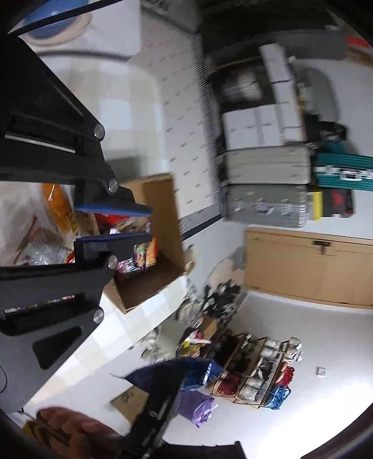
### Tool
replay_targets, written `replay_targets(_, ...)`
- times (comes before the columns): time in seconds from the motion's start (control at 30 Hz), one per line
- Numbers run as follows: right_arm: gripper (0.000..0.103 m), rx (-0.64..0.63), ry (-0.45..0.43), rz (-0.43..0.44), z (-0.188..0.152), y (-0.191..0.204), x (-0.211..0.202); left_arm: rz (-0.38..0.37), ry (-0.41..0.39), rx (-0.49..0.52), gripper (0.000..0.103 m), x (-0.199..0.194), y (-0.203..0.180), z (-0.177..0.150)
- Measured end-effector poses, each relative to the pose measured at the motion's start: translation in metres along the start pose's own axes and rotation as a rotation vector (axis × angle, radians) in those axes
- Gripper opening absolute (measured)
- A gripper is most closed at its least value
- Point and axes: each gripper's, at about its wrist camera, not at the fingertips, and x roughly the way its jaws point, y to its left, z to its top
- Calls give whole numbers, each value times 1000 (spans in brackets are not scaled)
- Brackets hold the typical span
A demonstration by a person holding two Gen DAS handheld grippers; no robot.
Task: Organize snacks
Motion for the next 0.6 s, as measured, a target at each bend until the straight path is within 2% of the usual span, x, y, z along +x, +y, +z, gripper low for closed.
replay_targets(0.1,45,36,5,46,-14,-6,5,17,16,-13,9,9,6,-8)
replay_targets(0.13,45,47,8,53,-16,-7,7,-11,41,-17,9,12,8,-16)
replay_targets(0.17,45,56,12,61,-19,-9,9,-24,54,-12,9,11,7,-25)
replay_targets(0.23,45,67,17,63,-26,-12,11,9,79,31,9,14,3,-50)
replay_targets(0.3,45,84,22,65,-34,-15,8,-18,104,58,9,24,5,-75)
replay_targets(0.33,45,89,24,67,-37,-16,9,-5,120,69,9,29,7,-85)
replay_targets(0.37,45,92,29,67,-40,-17,8,14,138,72,9,36,13,-96)
replay_targets(0.43,45,95,38,66,-48,-18,3,-42,210,68,9,52,23,-116)
replay_targets(0.47,45,94,39,63,-50,-18,2,-43,241,79,9,63,27,-122)
replay_targets(0.53,45,83,46,56,-52,-18,0,-19,256,118,9,78,33,-127)
replay_targets(0.6,45,72,44,50,-51,-20,-1,-18,224,115,9,73,33,-124)
